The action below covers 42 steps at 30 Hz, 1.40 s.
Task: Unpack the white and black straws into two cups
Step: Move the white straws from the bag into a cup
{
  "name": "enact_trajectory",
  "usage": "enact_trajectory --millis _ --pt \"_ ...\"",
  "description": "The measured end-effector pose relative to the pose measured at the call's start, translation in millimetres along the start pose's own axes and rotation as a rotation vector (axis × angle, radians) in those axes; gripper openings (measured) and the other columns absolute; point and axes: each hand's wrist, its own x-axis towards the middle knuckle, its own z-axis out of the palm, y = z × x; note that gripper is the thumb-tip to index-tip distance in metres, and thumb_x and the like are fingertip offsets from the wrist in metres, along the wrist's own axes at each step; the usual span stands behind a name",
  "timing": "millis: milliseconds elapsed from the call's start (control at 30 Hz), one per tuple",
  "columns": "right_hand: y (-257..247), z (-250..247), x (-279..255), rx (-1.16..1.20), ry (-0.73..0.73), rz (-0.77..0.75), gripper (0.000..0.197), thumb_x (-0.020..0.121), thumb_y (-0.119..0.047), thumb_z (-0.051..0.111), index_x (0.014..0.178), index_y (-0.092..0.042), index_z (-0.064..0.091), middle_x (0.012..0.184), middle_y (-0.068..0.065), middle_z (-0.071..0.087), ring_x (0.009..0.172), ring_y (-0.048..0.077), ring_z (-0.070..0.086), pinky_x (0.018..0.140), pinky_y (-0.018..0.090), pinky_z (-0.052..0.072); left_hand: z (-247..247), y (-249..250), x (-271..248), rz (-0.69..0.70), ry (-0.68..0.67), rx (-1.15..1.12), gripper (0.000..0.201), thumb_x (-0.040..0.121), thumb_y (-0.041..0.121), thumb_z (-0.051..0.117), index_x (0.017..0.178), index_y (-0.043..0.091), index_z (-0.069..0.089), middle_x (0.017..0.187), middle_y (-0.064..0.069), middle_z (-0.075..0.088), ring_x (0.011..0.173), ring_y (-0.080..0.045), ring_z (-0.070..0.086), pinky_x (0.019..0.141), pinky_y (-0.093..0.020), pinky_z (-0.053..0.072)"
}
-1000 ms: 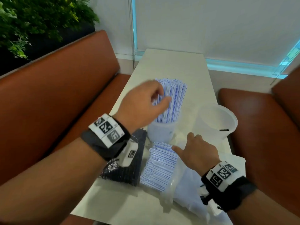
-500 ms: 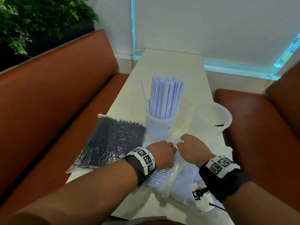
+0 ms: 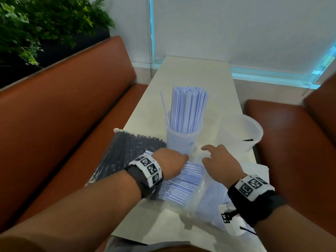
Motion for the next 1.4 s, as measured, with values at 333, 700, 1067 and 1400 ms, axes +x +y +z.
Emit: enact_trajectory --millis 333,700,1067,1400 --pt "1.3 5.1 1.3 0.069 0.052 -0.037 0.030 0.101 -0.041 0.040 0.081 -0.032 0.060 0.092 0.004 0.053 0.087 0.027 0.059 0.076 0.037 0.047 11.6 -103.5 -48.1 -0.160 0.128 -0.005 0.010 0.096 0.031 0.049 0.091 0.036 0.041 0.081 0.009 0.056 0.075 -0.021 0.063 0.063 -0.034 0.048" --pt "-39.7 -13.4 -3.2 1.031 0.324 -0.107 0.041 0.106 -0.030 0.044 0.090 -0.011 0.077 0.092 0.002 0.078 0.096 0.014 0.071 0.093 0.036 0.052 -5.4 -44.4 -28.4 -0.057 0.433 -0.113 0.024 0.093 0.031 0.058 0.115 0.023 0.054 0.101 -0.001 0.065 0.087 -0.026 0.063 0.067 -0.036 0.047" --pt "-24.7 -12.1 3.3 1.468 0.131 0.198 0.051 0.102 -0.053 0.046 0.106 -0.009 0.071 0.098 0.010 0.078 0.096 0.022 0.075 0.081 0.035 0.056 -51.9 -17.2 -12.9 -0.149 0.709 -1.116 0.005 0.095 0.032 0.064 0.100 0.031 0.061 0.081 0.003 0.066 0.074 -0.013 0.065 0.062 -0.028 0.052" --pt "-43.2 -1.2 -3.2 1.698 -0.185 0.311 0.060 0.104 -0.051 0.042 0.125 0.003 0.060 0.117 0.021 0.072 0.108 0.037 0.070 0.087 0.045 0.060 -83.7 6.6 6.4 0.002 1.100 -2.203 0.015 0.097 -0.001 0.058 0.094 0.014 0.055 0.071 -0.004 0.058 0.067 -0.021 0.059 0.074 -0.039 0.054"
